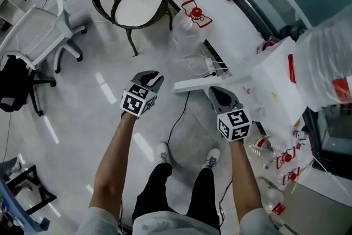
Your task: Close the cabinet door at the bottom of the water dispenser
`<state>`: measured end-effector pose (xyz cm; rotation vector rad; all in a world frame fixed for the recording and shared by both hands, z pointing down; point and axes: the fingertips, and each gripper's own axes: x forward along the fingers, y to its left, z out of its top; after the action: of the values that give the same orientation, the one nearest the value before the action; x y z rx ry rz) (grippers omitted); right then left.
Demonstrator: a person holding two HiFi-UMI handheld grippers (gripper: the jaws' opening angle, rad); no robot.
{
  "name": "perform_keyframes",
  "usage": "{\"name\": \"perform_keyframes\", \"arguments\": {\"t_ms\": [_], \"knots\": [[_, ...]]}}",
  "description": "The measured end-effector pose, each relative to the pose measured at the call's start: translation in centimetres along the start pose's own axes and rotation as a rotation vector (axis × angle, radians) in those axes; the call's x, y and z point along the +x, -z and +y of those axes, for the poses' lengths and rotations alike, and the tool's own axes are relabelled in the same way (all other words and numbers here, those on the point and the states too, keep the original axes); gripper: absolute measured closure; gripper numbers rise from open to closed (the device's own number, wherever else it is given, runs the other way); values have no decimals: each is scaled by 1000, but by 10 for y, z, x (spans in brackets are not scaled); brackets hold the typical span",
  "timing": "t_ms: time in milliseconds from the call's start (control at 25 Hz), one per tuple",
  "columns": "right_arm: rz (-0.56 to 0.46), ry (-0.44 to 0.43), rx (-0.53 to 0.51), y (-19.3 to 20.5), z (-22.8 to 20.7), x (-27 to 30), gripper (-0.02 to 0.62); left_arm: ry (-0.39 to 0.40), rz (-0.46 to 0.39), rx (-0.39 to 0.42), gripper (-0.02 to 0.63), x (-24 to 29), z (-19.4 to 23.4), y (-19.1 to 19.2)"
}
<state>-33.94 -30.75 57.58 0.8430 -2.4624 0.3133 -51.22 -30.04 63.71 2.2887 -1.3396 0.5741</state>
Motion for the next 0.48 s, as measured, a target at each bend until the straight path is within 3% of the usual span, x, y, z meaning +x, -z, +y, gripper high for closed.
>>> {"name": "perform_keyframes", "arguments": {"t_ms": [240,480], "knots": [[60,-38,112,97,-13,56,572,52,126,-92,499,92,-12,112],[80,-80,138,169,-23,101,572,103,180,-141,491,180,0,181]]}}
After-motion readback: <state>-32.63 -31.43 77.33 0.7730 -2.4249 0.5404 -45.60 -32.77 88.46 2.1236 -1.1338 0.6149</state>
